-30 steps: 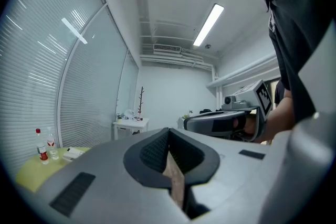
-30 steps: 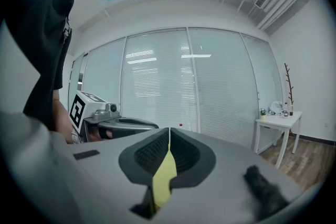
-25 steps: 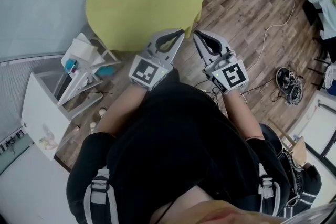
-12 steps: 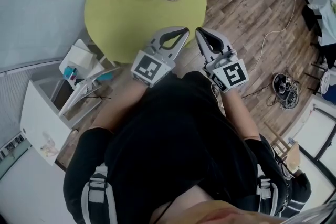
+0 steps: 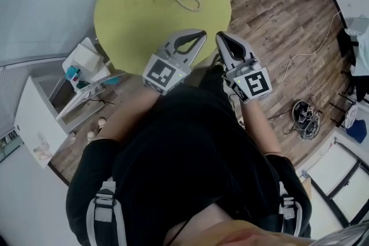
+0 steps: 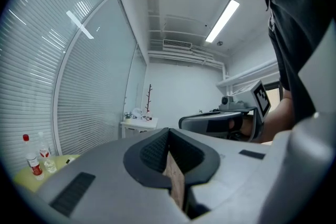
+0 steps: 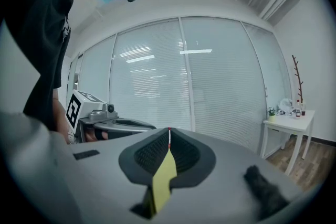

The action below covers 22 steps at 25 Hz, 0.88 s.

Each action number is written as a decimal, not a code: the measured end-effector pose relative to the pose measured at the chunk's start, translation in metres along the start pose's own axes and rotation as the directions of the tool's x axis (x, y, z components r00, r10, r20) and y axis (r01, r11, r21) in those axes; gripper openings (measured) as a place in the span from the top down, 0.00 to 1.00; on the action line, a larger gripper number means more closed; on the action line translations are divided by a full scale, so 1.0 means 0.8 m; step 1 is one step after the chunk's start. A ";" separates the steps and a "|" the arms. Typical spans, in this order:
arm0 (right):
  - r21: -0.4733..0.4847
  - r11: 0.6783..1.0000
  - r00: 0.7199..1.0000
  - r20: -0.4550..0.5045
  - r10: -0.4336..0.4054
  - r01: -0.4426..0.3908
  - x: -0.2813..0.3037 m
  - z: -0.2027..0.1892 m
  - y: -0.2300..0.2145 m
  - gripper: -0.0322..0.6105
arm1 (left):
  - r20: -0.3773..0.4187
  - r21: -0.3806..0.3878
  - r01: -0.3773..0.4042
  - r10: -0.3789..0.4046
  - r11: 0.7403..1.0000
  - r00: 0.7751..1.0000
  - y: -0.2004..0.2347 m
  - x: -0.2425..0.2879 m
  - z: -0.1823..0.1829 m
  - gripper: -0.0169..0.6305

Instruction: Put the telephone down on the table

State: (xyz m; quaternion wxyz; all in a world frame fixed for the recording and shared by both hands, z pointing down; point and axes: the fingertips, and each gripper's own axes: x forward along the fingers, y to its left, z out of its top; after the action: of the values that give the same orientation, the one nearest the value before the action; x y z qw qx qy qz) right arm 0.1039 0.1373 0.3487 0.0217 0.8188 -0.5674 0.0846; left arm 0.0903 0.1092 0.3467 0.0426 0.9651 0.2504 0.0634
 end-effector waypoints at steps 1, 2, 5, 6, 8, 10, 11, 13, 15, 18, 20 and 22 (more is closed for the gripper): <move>0.000 1.000 1.000 0.001 0.019 -0.019 0.003 0.001 -0.012 0.92 | -0.001 -0.001 -0.018 0.018 1.000 1.000 0.004 0.011 0.001 0.96; -0.002 0.999 0.999 0.001 0.039 -0.039 0.005 0.002 -0.024 0.92 | 0.000 -0.001 -0.038 0.038 0.999 0.999 0.007 0.022 0.003 0.96; -0.010 0.995 0.995 -0.008 0.102 -0.102 0.013 0.003 -0.064 0.92 | -0.001 -0.002 -0.099 0.099 0.995 0.995 0.018 0.057 0.010 0.96; -0.011 0.992 0.992 -0.012 0.124 -0.124 0.016 0.003 -0.076 0.92 | -0.003 -0.005 -0.122 0.122 0.993 0.993 0.022 0.068 0.012 0.96; -0.015 0.985 0.985 -0.018 0.170 -0.170 0.023 0.006 -0.100 0.92 | -0.005 -0.009 -0.169 0.169 0.986 0.986 0.031 0.087 0.015 0.96; -0.023 0.976 0.976 -0.025 0.215 -0.216 0.031 0.010 -0.122 0.92 | -0.006 -0.014 -0.218 0.218 0.976 0.976 0.040 0.105 0.018 0.96; -0.027 0.971 0.971 -0.027 0.238 -0.239 0.034 0.011 -0.131 0.92 | -0.007 -0.018 -0.243 0.243 0.970 0.970 0.044 0.113 0.020 0.96; -0.033 0.958 0.958 -0.032 0.285 -0.286 0.038 0.014 -0.149 0.92 | -0.007 -0.025 -0.291 0.291 0.956 0.957 0.049 0.128 0.024 0.96; -0.038 0.943 0.943 -0.039 0.330 -0.332 0.044 0.015 -0.164 0.92 | -0.007 -0.030 -0.339 0.339 0.940 0.941 0.054 0.139 0.027 0.96; -0.040 0.916 0.917 -0.052 0.396 -0.399 0.055 0.013 -0.178 0.92 | -0.012 -0.039 -0.414 0.414 0.909 0.910 0.064 0.147 0.026 0.96; -0.041 0.896 0.896 -0.062 0.440 -0.443 0.060 0.009 -0.182 0.92 | -0.014 -0.047 -0.465 0.465 0.884 0.885 0.067 0.148 0.024 0.96; -0.046 0.873 0.873 -0.078 0.482 -0.486 0.064 0.004 -0.184 0.92 | -0.014 -0.054 -0.513 0.513 0.856 0.858 0.068 0.146 0.023 0.96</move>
State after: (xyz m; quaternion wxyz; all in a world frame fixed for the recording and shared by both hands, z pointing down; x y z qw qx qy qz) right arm 0.2592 0.1415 0.3632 0.0442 0.6467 -0.7555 0.0954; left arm 0.2203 0.1182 0.3469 0.0510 0.9954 -0.0177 0.0792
